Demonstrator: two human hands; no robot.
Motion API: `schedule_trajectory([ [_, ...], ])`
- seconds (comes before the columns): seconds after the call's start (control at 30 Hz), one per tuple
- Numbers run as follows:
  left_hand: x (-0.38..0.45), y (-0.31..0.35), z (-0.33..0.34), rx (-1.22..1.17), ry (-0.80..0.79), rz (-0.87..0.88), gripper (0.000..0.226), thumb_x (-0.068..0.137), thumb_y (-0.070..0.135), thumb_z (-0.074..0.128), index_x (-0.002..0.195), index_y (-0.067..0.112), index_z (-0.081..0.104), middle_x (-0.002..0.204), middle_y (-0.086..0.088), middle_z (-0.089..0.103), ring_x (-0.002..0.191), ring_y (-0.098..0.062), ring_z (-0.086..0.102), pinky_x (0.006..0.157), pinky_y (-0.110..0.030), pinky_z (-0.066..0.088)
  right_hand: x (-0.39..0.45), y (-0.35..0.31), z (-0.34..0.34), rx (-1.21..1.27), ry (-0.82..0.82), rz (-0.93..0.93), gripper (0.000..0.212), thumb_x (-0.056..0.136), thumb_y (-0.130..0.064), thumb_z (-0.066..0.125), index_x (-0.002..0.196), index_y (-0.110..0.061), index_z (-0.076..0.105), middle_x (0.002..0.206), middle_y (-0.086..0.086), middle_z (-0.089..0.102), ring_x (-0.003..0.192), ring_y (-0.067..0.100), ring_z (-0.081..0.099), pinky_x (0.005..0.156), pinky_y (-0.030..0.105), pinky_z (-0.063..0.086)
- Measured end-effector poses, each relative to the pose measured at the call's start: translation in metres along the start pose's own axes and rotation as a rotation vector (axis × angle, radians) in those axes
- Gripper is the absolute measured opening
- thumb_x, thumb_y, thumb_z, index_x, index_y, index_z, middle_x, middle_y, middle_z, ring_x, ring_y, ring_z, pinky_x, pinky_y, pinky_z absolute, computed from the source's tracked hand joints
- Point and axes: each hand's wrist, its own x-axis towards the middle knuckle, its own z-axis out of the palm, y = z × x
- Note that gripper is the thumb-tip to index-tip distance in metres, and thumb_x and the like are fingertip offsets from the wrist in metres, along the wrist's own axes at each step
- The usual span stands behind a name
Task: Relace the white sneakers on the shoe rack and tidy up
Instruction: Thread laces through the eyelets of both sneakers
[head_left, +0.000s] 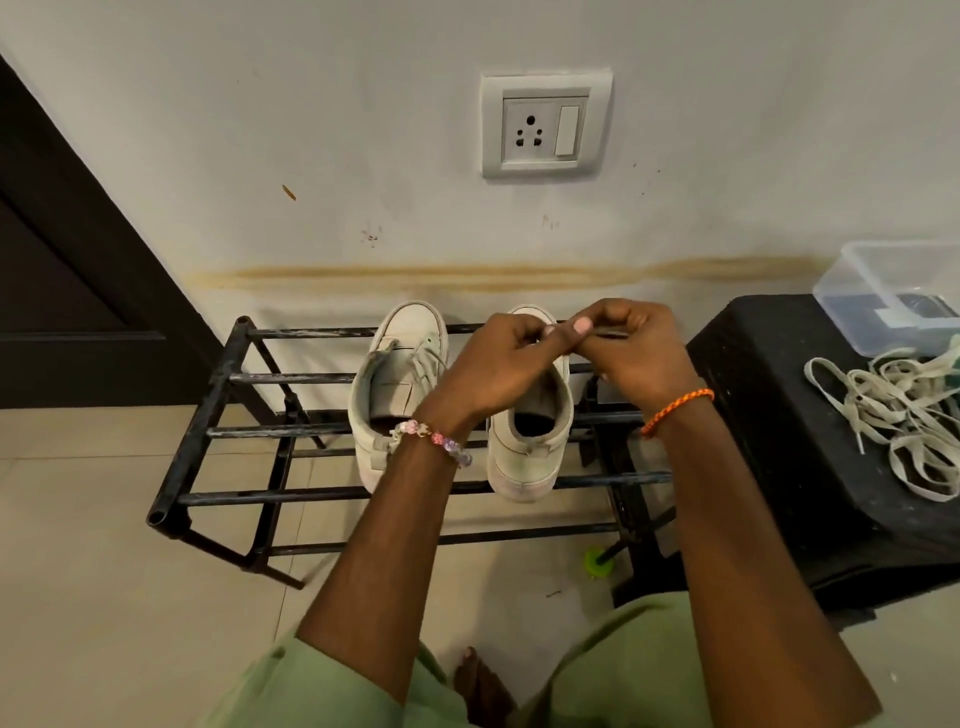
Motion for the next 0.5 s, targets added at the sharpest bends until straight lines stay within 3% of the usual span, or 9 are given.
schedule_trajectory([
  [0.07, 0.002, -0.007, -0.007, -0.038, 0.049, -0.004, 0.031, 0.087, 0.039, 0.063, 0.083, 0.01, 0.073, 0.077, 0.004, 0.07, 0.076, -0.009, 0.065, 0.077, -0.031, 0.051, 0.002, 0.002, -0.003, 0.054, 0.008, 0.049, 0.005, 0.079, -0.007, 0.072, 0.075, -0.008, 0.071, 0.064, 0.007, 0.064, 0.048, 0.006, 0.053, 0.048, 0.016, 0.043],
  [0.13, 0.005, -0.013, -0.014, -0.066, 0.113, 0.0, 0.02, 0.085, 0.031, 0.068, 0.083, 0.012, 0.074, 0.086, 0.0, 0.073, 0.086, -0.011, 0.067, 0.086, -0.033, 0.051, 0.003, 0.004, -0.004, 0.118, -0.03, 0.071, 0.006, 0.084, -0.004, 0.066, 0.086, -0.005, 0.072, 0.066, 0.005, 0.066, 0.053, 0.007, 0.057, 0.05, 0.018, 0.047],
  [0.23, 0.007, -0.02, -0.017, -0.036, 0.161, 0.012, 0.015, 0.086, 0.028, 0.068, 0.084, 0.015, 0.074, 0.082, 0.001, 0.071, 0.076, -0.007, 0.062, 0.078, -0.027, 0.047, 0.004, 0.005, -0.003, 0.188, -0.073, 0.111, 0.022, 0.087, 0.008, 0.056, 0.103, -0.002, 0.067, 0.073, 0.001, 0.069, 0.064, 0.005, 0.067, 0.058, 0.017, 0.054],
  [0.37, 0.008, -0.022, -0.014, 0.002, 0.147, 0.033, 0.018, 0.088, 0.029, 0.065, 0.092, 0.014, 0.074, 0.08, 0.005, 0.07, 0.076, -0.007, 0.063, 0.077, -0.029, 0.053, 0.005, 0.003, 0.0, 0.163, -0.095, 0.143, 0.012, 0.084, 0.007, 0.062, 0.094, 0.003, 0.066, 0.074, 0.009, 0.069, 0.063, 0.009, 0.069, 0.058, 0.017, 0.055],
  [0.5, 0.009, -0.02, -0.015, -0.12, 0.179, 0.031, 0.01, 0.088, 0.017, 0.066, 0.093, 0.011, 0.072, 0.075, 0.0, 0.069, 0.065, -0.012, 0.065, 0.064, -0.023, 0.052, 0.008, 0.003, 0.001, 0.032, -0.071, 0.102, 0.009, 0.08, 0.001, 0.068, 0.089, 0.0, 0.068, 0.073, 0.007, 0.067, 0.06, 0.006, 0.066, 0.059, 0.019, 0.055],
])
